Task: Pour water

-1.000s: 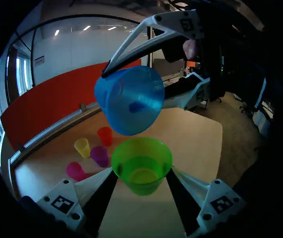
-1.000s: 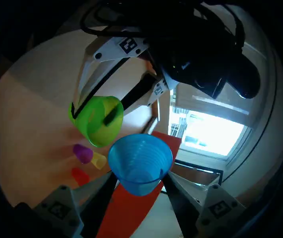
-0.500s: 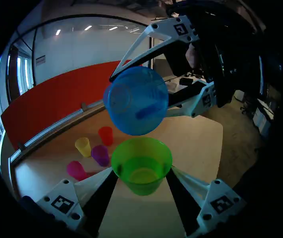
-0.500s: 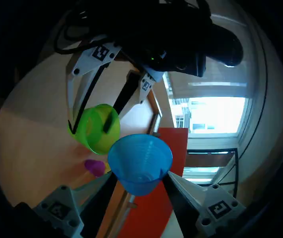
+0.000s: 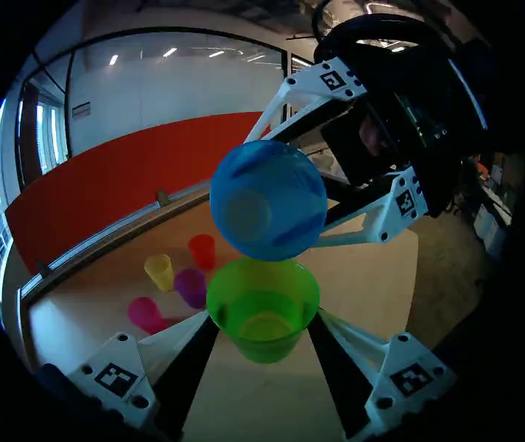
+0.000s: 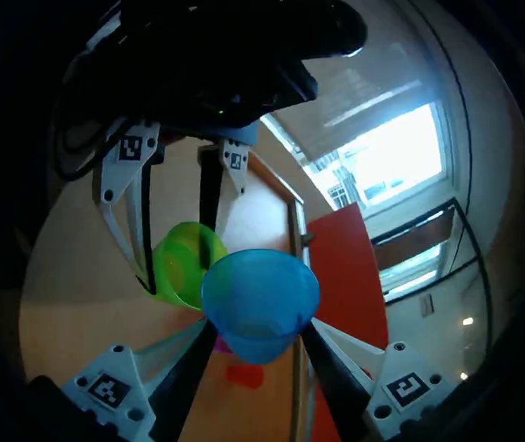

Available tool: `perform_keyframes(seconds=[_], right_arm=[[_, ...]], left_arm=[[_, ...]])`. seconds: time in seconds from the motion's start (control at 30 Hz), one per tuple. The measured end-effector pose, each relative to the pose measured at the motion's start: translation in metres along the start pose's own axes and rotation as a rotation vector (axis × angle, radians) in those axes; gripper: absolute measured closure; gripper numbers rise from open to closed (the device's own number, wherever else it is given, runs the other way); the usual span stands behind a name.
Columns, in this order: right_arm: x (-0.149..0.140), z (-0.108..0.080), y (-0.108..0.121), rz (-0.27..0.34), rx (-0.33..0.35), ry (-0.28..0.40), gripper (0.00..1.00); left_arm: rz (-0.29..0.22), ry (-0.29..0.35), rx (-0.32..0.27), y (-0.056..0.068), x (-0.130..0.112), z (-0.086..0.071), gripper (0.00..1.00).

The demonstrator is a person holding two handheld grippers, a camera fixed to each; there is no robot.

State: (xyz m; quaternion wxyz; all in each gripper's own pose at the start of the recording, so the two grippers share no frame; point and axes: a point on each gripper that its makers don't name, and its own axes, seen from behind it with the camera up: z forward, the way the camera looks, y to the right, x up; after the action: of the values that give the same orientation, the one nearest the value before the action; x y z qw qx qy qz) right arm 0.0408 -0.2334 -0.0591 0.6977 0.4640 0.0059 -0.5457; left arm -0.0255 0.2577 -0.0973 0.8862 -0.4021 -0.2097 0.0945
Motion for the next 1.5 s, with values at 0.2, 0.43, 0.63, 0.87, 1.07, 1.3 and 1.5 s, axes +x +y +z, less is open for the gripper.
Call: perform_keyframes(seconds=[0.2, 0.43, 0.63, 0.87, 1.07, 1.3, 1.5], right_arm=[[-0.003, -0.002, -0.006, 0.123, 0.011, 0.008, 0.18], [-0.001, -0.004, -0.007, 0.239, 0.012, 0.018, 0.18], [0.001, -0.005, -0.007, 0.349, 0.009, 0.030, 0.18], [0.002, -0.005, -0.007, 0.469, -0.004, 0.045, 0.18], [0.002, -0.005, -0.005, 0.574, -0.023, 0.061, 0.18], [0.001, -0.004, -0.010, 0.716, -0.032, 0.075, 0.18], [-0.001, -0.004, -0.016, 0.830, -0.035, 0.070, 0.18]], left_arm=[[0.006, -0.002, 0.011, -0.002, -0.004, -0.001, 0.19], [-0.004, 0.004, 0.030, -0.007, -0.005, -0.004, 0.18], [-0.012, 0.011, 0.051, -0.012, -0.005, -0.006, 0.18], [-0.034, 0.022, 0.078, -0.018, -0.005, -0.008, 0.18], [-0.039, 0.028, 0.100, -0.022, -0.005, -0.009, 0.18], [-0.050, 0.033, 0.116, -0.026, -0.006, -0.011, 0.18], [-0.059, 0.037, 0.135, -0.030, -0.007, -0.014, 0.18]])
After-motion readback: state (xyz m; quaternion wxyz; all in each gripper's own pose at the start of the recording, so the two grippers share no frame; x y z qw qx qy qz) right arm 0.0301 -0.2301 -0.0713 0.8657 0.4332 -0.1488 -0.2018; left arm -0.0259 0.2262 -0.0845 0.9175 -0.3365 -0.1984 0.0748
